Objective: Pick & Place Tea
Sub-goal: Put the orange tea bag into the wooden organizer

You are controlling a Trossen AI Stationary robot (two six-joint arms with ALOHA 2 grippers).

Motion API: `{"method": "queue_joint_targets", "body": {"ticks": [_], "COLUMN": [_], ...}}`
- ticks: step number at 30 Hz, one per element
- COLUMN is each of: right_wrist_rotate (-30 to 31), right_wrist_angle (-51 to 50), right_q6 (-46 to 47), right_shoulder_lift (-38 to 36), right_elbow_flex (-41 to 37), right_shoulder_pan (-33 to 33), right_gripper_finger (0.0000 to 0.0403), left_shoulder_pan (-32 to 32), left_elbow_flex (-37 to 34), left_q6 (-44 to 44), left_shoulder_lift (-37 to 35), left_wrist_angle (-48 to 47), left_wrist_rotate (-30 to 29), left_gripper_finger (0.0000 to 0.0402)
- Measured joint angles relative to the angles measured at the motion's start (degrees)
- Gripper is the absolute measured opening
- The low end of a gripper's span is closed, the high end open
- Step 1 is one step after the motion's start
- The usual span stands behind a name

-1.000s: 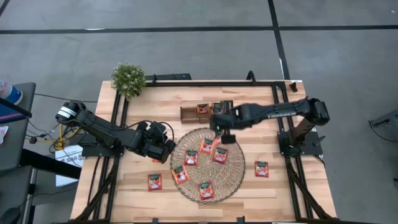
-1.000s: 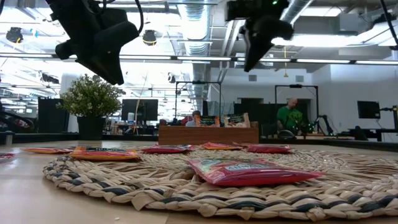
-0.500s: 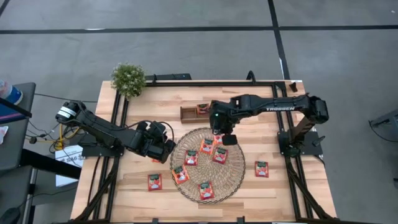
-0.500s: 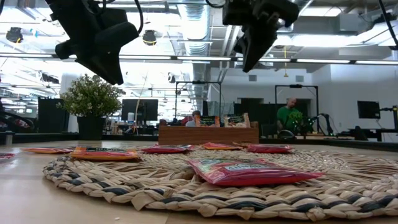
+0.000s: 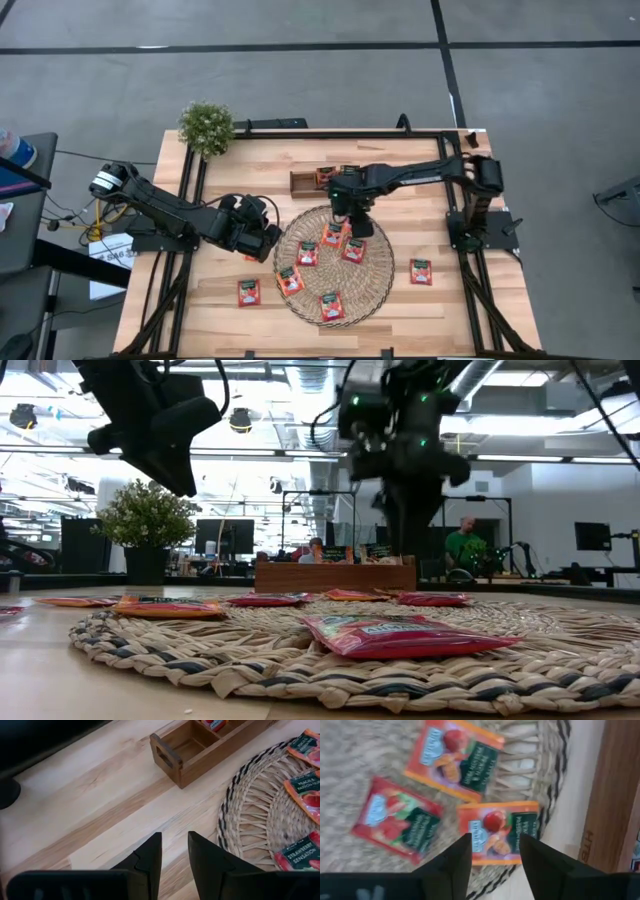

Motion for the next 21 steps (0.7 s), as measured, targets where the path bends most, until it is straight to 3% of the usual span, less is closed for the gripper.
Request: {"method": "queue_joint_targets", "body": {"ticks": [12,21], "right_wrist_rotate": [0.22,-0.02], "right_wrist_angle": [-1.22,0.51], "right_q6": [1.04,0.65], "right_shoulder_lift": [6.01,6.31], "right_elbow_flex": [0.0,-0.2], "right_shoulder_pan": [-6.29,-6.49], "right_gripper_finger": [0.0177,0.0177], "left_shoulder_pan": [-0.02,-0.02], "left_elbow_flex": [0.0,0.0], "left_q6": [-0.02,-0.04], "left_shoulder_lift": [0.0,0.0], "left_wrist_angle": [-0.36,-0.97], "left_wrist_rotate": [0.44,-0.02], "left_gripper_finger": [0.0087,0.0087]}}
